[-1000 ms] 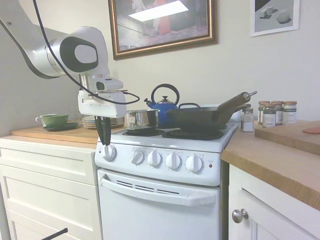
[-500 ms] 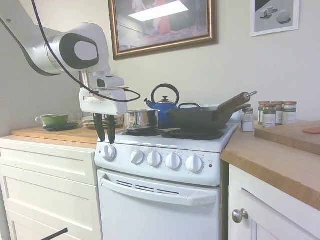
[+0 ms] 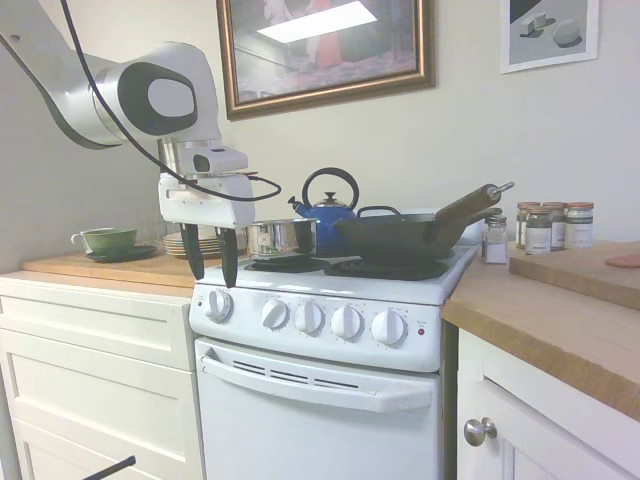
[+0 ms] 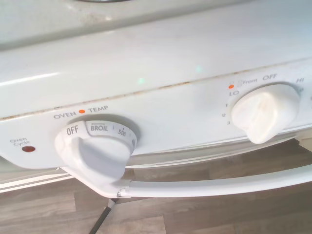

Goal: Turn on the stove on the bottom left

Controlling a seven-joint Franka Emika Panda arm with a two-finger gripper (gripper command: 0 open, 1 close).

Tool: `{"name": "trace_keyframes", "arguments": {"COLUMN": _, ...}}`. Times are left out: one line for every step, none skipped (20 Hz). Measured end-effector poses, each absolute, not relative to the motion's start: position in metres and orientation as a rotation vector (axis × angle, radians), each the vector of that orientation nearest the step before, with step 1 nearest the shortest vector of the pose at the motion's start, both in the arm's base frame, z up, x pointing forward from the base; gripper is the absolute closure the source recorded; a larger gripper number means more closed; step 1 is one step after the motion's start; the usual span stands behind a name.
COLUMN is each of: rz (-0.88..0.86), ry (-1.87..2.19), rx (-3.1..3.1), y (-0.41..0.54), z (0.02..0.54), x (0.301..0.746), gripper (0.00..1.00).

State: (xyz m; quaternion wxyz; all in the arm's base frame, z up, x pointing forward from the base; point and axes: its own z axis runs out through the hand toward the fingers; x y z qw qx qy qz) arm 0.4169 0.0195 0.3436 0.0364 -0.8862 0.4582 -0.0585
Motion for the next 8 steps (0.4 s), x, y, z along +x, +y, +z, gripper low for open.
{"name": "trace_keyframes", "arguments": {"rz": -0.179, "ry": 1.408, "rx": -2.721, "y": 0.0192, "z": 0.3435, "x": 0.4168, "gripper": 0.00}}
{"name": "trace_keyframes", "arguments": {"rz": -0.178, "ry": 1.409, "rx": -2.721, "y": 0.0190, "z": 0.3435, "x": 0.4168, "gripper": 0.00}}
{"name": "trace_keyframes", "arguments": {"rz": -0.177, "ry": 1.410, "rx": -2.721, "y": 0.0188, "z": 0.3434, "x": 0.4167, "gripper": 0.00}}
{"name": "trace_keyframes", "arguments": {"rz": -0.176, "ry": 1.411, "rx": -2.721, "y": 0.0185, "z": 0.3434, "x": 0.4167, "gripper": 0.00}}
{"name": "trace_keyframes", "arguments": {"rz": -0.176, "ry": 1.413, "rx": -2.720, "y": 0.0178, "z": 0.3433, "x": 0.4167, "gripper": 0.00}}
{"name": "trace_keyframes", "arguments": {"rz": -0.175, "ry": 1.416, "rx": -2.719, "y": 0.0172, "z": 0.3434, "x": 0.4166, "gripper": 0.00}}
{"name": "trace_keyframes", "arguments": {"rz": -0.175, "ry": 1.417, "rx": -2.719, "y": 0.0169, "z": 0.3435, "x": 0.4166, "gripper": 0.00}}
{"name": "trace_keyframes", "arguments": {"rz": -0.175, "ry": 1.417, "rx": -2.719, "y": 0.0167, "z": 0.3437, "x": 0.4165, "gripper": 0.00}}
